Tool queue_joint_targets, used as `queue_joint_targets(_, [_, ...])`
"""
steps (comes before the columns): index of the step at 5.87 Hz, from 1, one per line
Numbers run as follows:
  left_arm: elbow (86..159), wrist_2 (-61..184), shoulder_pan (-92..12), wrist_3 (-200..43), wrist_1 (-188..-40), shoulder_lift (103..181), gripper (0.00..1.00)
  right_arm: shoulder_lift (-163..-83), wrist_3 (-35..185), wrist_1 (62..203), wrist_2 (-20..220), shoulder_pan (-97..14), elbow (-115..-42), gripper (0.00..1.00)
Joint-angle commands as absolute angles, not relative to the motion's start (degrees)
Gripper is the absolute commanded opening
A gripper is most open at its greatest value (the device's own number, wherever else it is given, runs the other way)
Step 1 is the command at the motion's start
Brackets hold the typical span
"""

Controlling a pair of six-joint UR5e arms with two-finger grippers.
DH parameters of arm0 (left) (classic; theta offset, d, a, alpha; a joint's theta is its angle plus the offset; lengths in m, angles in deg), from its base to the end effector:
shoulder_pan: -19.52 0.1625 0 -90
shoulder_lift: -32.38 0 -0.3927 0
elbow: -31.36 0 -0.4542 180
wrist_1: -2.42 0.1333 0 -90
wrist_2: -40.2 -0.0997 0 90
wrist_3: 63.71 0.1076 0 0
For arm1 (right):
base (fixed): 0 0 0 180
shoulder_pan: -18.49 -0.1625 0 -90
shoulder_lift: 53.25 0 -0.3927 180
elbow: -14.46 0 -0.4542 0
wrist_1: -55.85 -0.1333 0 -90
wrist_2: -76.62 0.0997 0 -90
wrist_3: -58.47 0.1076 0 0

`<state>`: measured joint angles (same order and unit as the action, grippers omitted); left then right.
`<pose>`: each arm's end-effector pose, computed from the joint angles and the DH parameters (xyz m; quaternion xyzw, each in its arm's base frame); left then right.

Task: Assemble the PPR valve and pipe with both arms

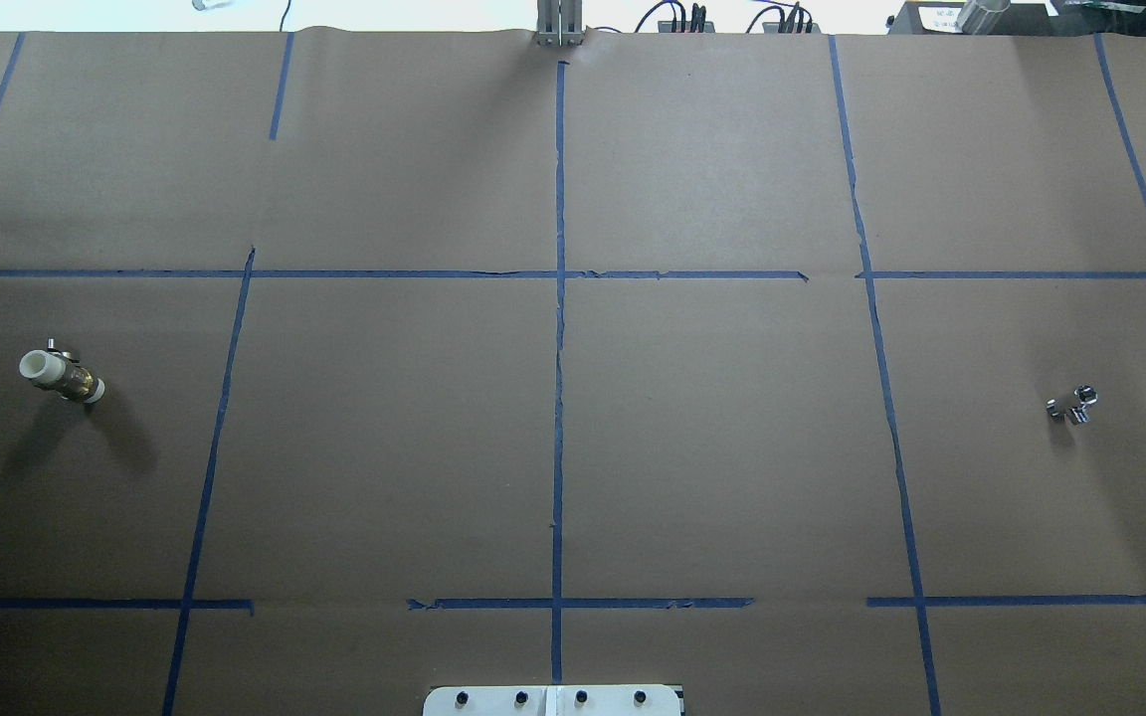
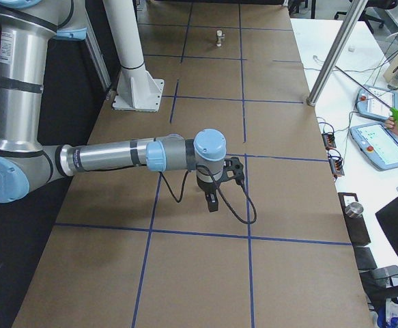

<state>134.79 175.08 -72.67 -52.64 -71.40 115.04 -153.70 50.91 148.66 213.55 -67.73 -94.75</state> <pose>-0.0759 -0.4837 0.5963 -0.0368 0.3871 0.0378 0.9205 0.0226 -0.4870 0.5423 0.0607 -0.3959 -0.1111 0.9095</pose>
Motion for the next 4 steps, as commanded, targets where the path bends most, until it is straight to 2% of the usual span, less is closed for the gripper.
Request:
queue_joint_targets(1, [136.3, 174.1, -72.5, -52.8, -71.8, 114.5, 1.00, -153.8, 50.9, 148.7, 213.6, -67.6, -94.6, 1.00])
queue_joint_targets(4, [137.0, 174.7, -72.5, -52.9, -71.9, 113.6, 1.00, -153.8, 50.9, 148.6, 213.2, -67.6, -94.0, 1.00])
